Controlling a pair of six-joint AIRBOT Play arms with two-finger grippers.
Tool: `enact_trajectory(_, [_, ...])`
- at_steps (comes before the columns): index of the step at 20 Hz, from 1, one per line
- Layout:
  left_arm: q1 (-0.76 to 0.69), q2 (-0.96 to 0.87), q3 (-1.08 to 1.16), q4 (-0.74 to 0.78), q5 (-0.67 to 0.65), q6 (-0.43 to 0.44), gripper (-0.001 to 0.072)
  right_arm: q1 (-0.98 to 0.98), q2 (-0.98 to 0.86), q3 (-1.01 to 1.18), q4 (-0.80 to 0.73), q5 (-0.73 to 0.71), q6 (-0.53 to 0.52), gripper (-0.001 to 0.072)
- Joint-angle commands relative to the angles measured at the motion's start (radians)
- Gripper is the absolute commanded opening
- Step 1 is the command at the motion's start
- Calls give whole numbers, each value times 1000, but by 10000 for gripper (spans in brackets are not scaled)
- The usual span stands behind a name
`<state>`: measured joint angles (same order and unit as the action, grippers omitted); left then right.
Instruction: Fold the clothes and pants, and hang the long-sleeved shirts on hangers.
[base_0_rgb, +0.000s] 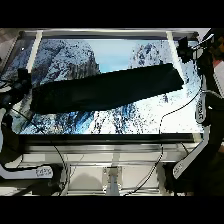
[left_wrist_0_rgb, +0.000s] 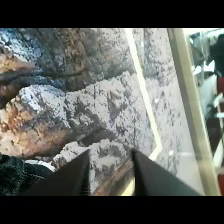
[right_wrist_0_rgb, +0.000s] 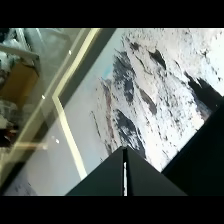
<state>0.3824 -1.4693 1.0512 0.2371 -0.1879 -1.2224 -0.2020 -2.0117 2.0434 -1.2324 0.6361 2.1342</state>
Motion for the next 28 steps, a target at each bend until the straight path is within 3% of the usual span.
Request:
enact_trajectory(1, [77,53,3,222,-216,28,147,-3,36,5,77,274,-243,22])
enact_trajectory(3, [150,80,19,360,-426,45,87,-3,60,5,218,414,-394,21])
enact_trajectory(6, [269,64,79,481,-782,45,102,2,61,5,519,703,-579,21])
enact_trajectory(7, [306,56,96,496,-846,50,285,8,61,5,586,797,-614,23])
enact_trajectory(8, [334,48,109,496,-882,60,526,18,61,5,630,872,-620,26])
enact_trajectory(9, [358,44,121,496,-904,60,597,28,61,5,657,909,-618,63])
enact_trajectory(12, [388,26,147,516,-908,101,600,67,62,5,664,893,-592,281])
enact_trajectory(14, [387,-32,215,578,-969,101,600,95,62,5,664,844,-571,310])
enact_trajectory(16, [386,-117,299,586,-1073,101,605,122,62,5,664,834,-572,658])
enact_trajectory(20, [388,-271,420,597,-1139,108,706,156,62,5,672,840,-572,684])
enact_trajectory(28, [383,-385,446,600,-1073,175,706,208,62,5,777,867,-572,685])
